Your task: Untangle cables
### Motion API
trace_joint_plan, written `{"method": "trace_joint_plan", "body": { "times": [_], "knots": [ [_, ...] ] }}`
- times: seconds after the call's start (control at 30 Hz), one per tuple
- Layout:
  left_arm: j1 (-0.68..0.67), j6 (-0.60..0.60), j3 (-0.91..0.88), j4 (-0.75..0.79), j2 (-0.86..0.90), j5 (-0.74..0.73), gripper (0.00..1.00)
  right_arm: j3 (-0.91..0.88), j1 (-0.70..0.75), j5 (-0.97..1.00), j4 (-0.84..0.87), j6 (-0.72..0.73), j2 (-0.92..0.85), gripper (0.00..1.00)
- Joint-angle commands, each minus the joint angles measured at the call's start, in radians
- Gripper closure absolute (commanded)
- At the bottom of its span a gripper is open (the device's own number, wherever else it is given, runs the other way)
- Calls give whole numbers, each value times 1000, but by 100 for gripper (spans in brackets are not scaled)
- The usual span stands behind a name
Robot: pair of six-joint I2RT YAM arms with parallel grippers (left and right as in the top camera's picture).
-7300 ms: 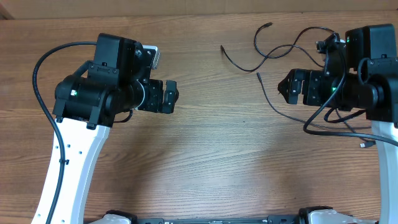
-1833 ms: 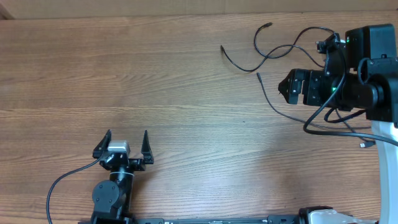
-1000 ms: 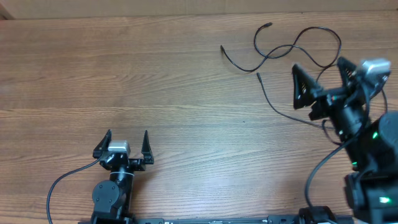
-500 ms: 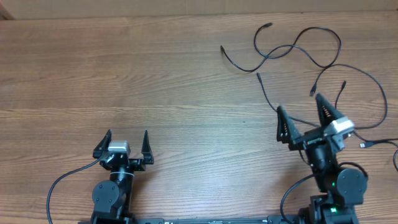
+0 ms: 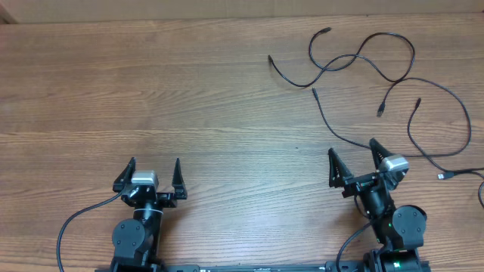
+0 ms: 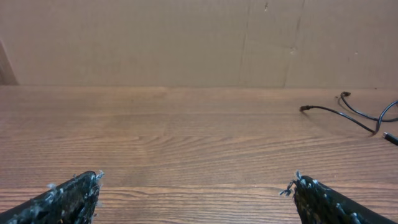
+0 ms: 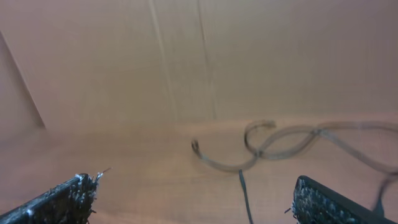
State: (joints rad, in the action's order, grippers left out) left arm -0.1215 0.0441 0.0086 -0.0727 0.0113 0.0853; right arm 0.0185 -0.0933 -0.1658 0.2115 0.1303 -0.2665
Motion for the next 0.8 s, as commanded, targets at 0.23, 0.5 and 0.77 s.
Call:
{"method": "trace_joint_plan", "body": {
  "times": [0.23,0.5,0.77],
  "knots": [
    [6,-22,-3,0,-7,-7,0,-11,-2,127,-286,-6,263,0],
    [6,-22,-3,0,-7,-7,0,-10,-1,165,-298,-7,264,0],
    [6,-22,-3,0,-7,-7,0,-10,39,165,-296,-6,264,0]
  ]
}}
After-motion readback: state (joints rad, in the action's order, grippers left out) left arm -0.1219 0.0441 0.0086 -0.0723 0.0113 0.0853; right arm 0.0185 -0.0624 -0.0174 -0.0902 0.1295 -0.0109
